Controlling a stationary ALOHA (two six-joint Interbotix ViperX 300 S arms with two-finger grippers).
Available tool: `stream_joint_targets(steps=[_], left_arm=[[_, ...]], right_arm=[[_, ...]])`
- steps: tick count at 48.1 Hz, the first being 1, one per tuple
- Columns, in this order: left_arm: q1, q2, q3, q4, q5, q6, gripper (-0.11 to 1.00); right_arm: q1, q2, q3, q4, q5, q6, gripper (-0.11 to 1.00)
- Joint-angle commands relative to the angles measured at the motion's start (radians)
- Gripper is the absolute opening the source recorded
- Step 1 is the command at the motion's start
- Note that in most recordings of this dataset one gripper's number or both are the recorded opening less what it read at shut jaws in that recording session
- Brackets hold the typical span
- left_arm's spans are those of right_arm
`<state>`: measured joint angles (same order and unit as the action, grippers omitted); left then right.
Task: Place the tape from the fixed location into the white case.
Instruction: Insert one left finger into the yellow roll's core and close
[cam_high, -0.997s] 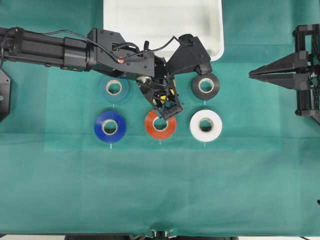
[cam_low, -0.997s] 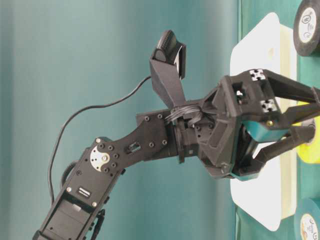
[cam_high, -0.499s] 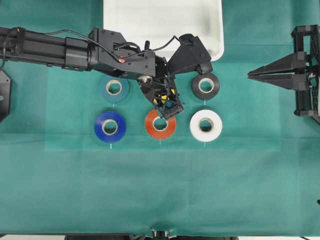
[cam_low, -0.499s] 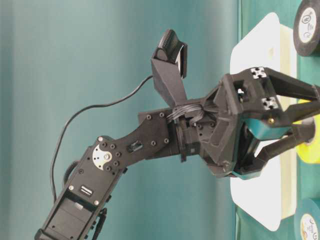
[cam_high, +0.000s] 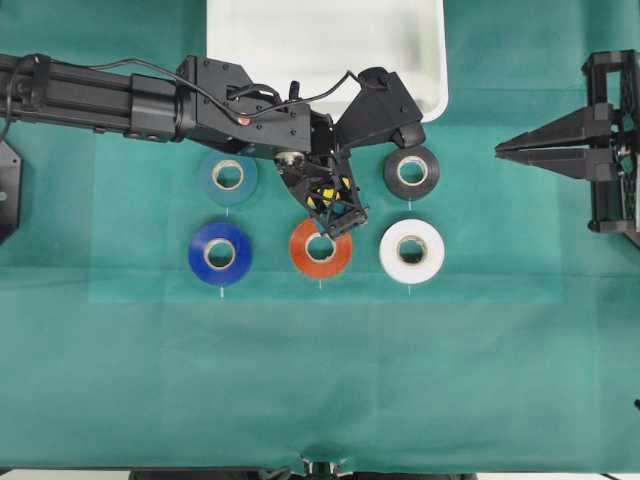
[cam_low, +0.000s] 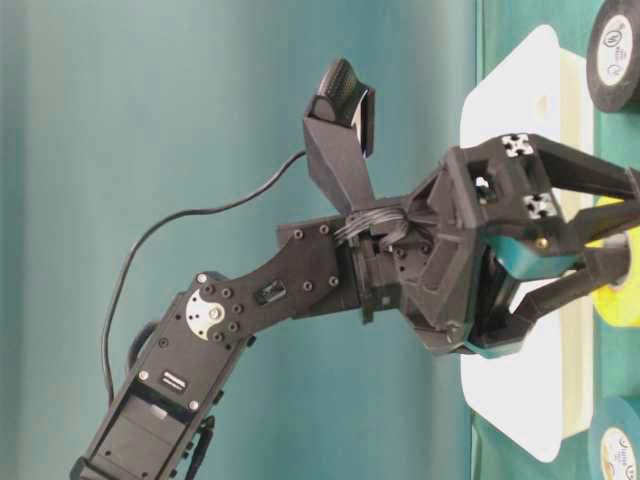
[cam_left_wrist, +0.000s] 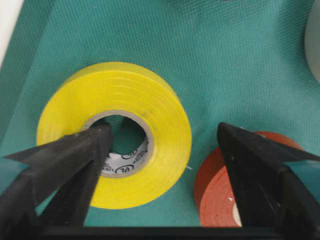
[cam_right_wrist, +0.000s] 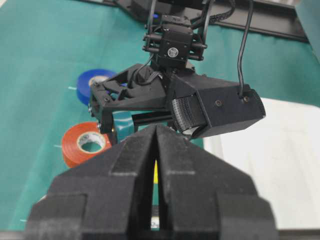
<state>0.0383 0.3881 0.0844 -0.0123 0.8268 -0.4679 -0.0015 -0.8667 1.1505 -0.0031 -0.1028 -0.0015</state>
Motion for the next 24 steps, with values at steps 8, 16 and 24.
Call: stream_joint_targets(steps=[8, 16, 24], left_arm=[[0.000, -0.011, -0.020, 0.003, -0.006, 0.011, 0.48], [-0.008, -0.008, -0.026, 0.003, -0.005, 0.023, 0.24], [-0.009, -0.008, -0.029, 0.003, -0.006, 0.023, 0.23]], right_arm=[[0.000, 0.003, -0.011, 0.000, -0.008, 0.002, 0.00], [0.000, 0.003, -0.011, 0.002, -0.008, 0.002, 0.00], [0.000, 0.003, -0.011, 0.000, -0.008, 0.002, 0.00]])
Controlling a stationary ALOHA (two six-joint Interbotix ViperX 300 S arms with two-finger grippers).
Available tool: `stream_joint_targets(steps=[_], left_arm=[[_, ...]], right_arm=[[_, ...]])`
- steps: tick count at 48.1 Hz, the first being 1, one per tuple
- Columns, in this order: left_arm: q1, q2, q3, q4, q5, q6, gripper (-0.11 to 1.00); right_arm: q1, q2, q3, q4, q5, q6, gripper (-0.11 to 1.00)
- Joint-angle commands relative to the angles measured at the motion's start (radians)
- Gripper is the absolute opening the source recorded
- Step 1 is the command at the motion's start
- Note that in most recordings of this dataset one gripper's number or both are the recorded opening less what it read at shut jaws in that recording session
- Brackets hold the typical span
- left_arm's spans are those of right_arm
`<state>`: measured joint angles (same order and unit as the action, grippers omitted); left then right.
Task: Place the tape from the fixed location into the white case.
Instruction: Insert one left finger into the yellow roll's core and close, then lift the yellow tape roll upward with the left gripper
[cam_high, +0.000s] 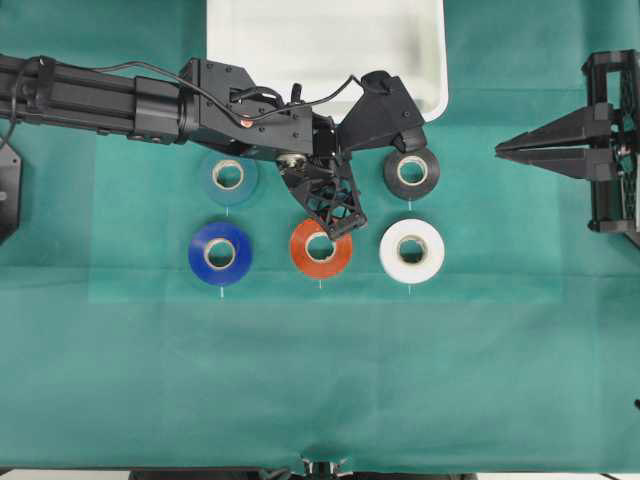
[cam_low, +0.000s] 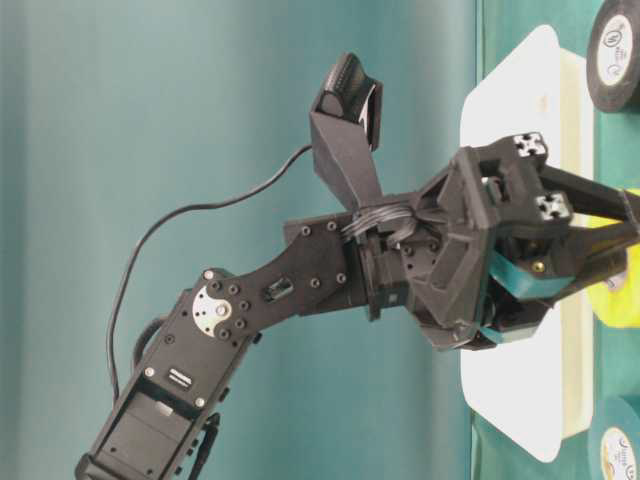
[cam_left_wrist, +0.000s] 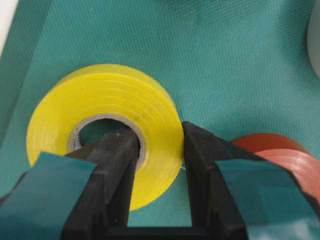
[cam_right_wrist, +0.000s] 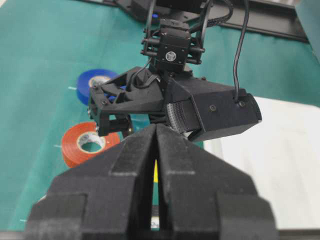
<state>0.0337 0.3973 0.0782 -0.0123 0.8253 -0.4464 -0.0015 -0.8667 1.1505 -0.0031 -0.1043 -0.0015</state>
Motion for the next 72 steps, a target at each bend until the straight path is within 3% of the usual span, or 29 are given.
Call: stream_joint_targets(steps=[1, 29, 72], left_arm=[[-0.005, -0.017, -0.023, 0.003, -0.003, 0.002, 0.23], [-0.009, -0.026, -0.049, 0.002, 0.021, -0.002, 0.23], [-0.017, -0.209, -0.216, 0.011, 0.351, 0.005, 0.23]], right_arm=[[0.000, 0.005, -0.011, 0.000, -0.006, 0.002, 0.00], [0.000, 0.003, -0.009, 0.000, -0.003, 0.002, 0.00], [0.000, 0.005, -0.008, 0.002, -0.003, 0.002, 0.00]])
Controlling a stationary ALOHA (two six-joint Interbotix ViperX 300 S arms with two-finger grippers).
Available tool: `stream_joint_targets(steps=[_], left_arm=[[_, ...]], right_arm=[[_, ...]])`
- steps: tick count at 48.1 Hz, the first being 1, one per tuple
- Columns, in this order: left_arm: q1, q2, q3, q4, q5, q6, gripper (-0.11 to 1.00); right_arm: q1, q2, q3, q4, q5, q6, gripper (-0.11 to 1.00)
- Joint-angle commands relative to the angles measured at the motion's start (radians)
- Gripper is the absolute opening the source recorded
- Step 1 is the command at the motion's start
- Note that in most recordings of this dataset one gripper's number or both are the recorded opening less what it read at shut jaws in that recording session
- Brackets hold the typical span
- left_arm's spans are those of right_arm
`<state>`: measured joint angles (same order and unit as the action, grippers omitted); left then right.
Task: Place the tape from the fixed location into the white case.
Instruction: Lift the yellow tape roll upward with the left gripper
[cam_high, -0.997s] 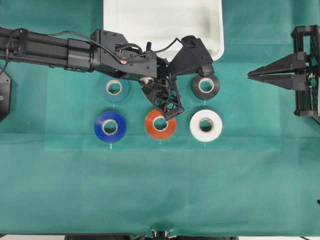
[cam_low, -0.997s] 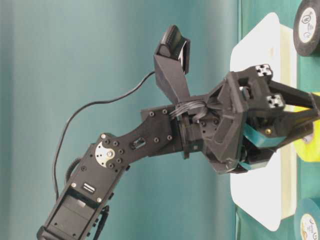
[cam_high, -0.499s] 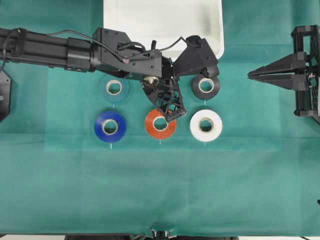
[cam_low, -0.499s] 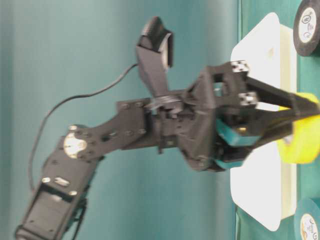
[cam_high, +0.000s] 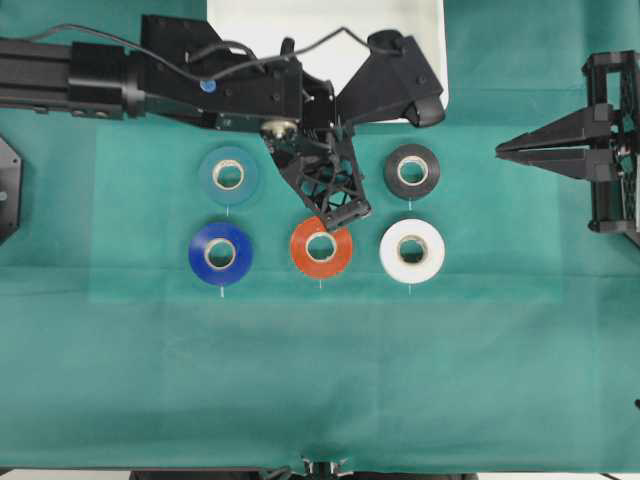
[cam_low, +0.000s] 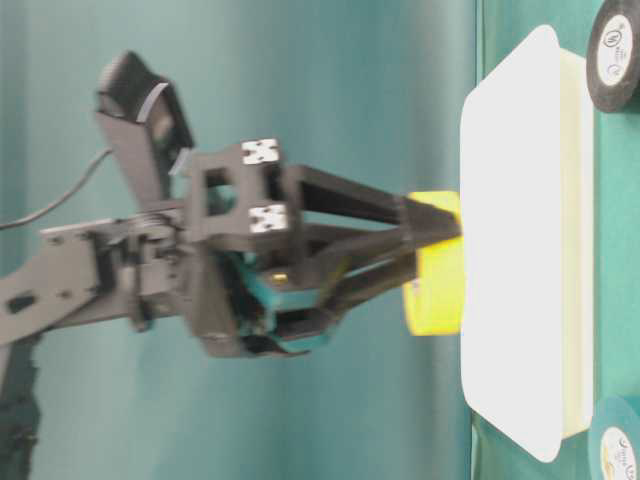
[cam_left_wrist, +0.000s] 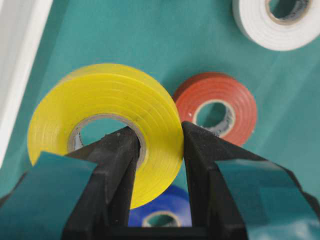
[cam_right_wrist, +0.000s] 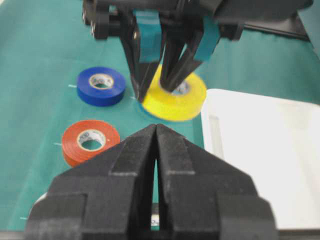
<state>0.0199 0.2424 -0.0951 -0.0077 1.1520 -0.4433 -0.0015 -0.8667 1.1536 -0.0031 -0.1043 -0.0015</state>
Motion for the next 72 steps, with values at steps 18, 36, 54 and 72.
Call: stream_joint_targets(steps=[18, 36, 54, 72], left_arm=[[-0.012, -0.110, -0.155, 0.009, 0.132, 0.012, 0.23], [-0.017, -0.123, -0.216, 0.012, 0.221, 0.014, 0.23], [-0.017, -0.123, -0.216, 0.012, 0.216, 0.014, 0.23], [-0.017, -0.123, -0.216, 0.014, 0.215, 0.014, 0.23]], right_arm=[[0.000, 0.006, -0.011, 0.000, 0.000, 0.002, 0.00], [0.000, 0.006, -0.011, 0.002, 0.000, 0.002, 0.00], [0.000, 0.006, -0.011, 0.000, 0.000, 0.002, 0.00], [0.000, 0.006, -0.011, 0.000, 0.002, 0.003, 0.00]])
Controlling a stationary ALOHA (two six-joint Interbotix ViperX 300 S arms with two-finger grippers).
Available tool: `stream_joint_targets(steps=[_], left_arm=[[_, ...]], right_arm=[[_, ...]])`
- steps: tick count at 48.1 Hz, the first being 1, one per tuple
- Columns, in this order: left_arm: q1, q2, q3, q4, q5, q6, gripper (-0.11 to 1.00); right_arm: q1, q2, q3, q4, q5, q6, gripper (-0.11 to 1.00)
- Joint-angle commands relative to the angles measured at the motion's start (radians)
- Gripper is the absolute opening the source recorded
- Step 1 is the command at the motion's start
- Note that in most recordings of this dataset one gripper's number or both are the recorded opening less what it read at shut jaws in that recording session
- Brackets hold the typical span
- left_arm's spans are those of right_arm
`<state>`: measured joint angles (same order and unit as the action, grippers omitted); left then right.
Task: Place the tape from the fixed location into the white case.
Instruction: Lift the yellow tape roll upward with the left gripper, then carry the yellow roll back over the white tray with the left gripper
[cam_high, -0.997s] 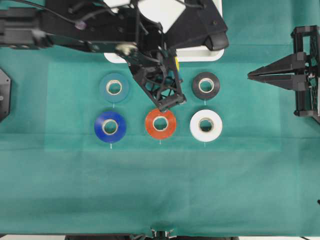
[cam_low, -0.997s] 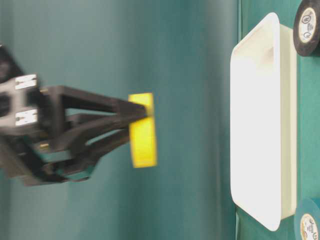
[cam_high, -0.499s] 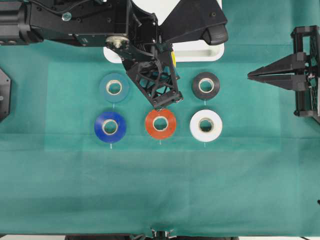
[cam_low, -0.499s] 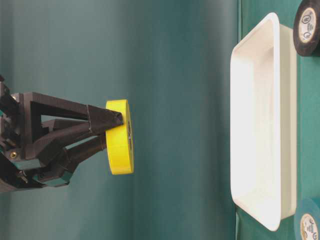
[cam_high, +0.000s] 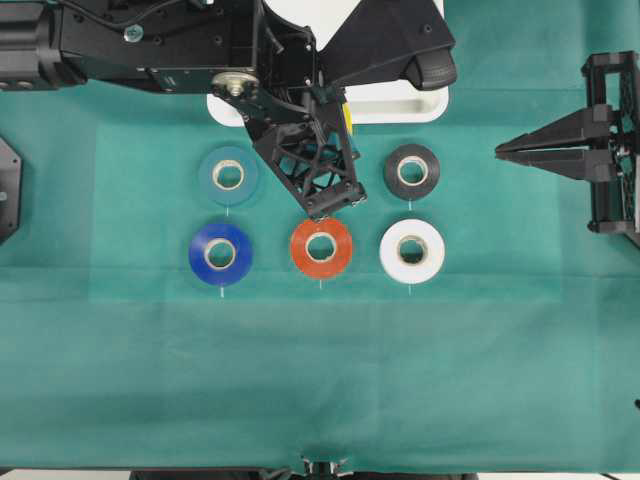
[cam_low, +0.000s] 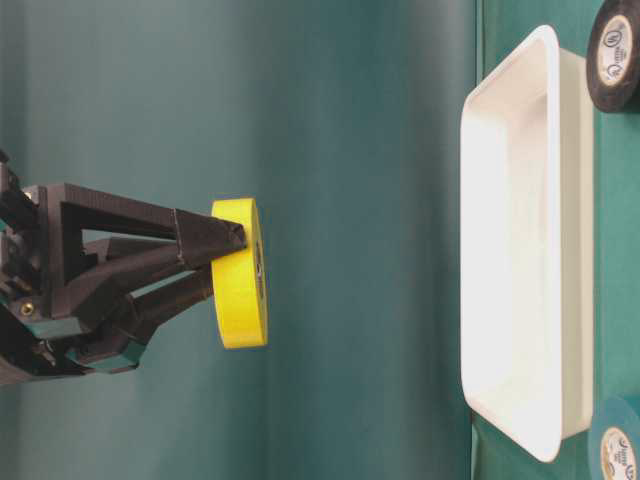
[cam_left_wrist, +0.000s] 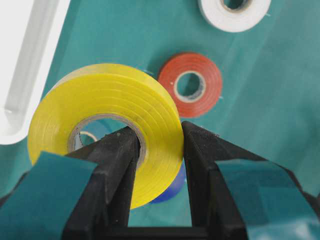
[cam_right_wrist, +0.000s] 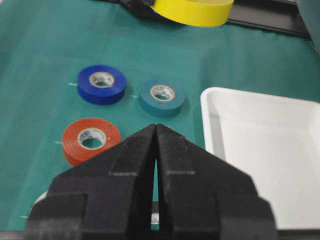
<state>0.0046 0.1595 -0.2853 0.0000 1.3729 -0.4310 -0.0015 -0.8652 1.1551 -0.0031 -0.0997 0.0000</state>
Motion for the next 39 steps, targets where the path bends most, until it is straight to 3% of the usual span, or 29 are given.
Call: stream_joint_targets(steps=[1, 17, 39], left_arm=[[-0.002, -0.040, -0.026, 0.006, -0.006, 0.002, 0.23], [0.018, -0.043, -0.021, 0.012, -0.017, 0.009, 0.23], [0.186, -0.046, -0.026, 0.011, -0.028, 0.101, 0.23]], right_arm=[[0.000, 0.005, -0.012, 0.002, -0.005, 0.002, 0.00], [0.000, 0.005, -0.011, 0.002, -0.003, 0.002, 0.00], [0.000, 0.005, -0.011, 0.000, 0.000, 0.002, 0.00]])
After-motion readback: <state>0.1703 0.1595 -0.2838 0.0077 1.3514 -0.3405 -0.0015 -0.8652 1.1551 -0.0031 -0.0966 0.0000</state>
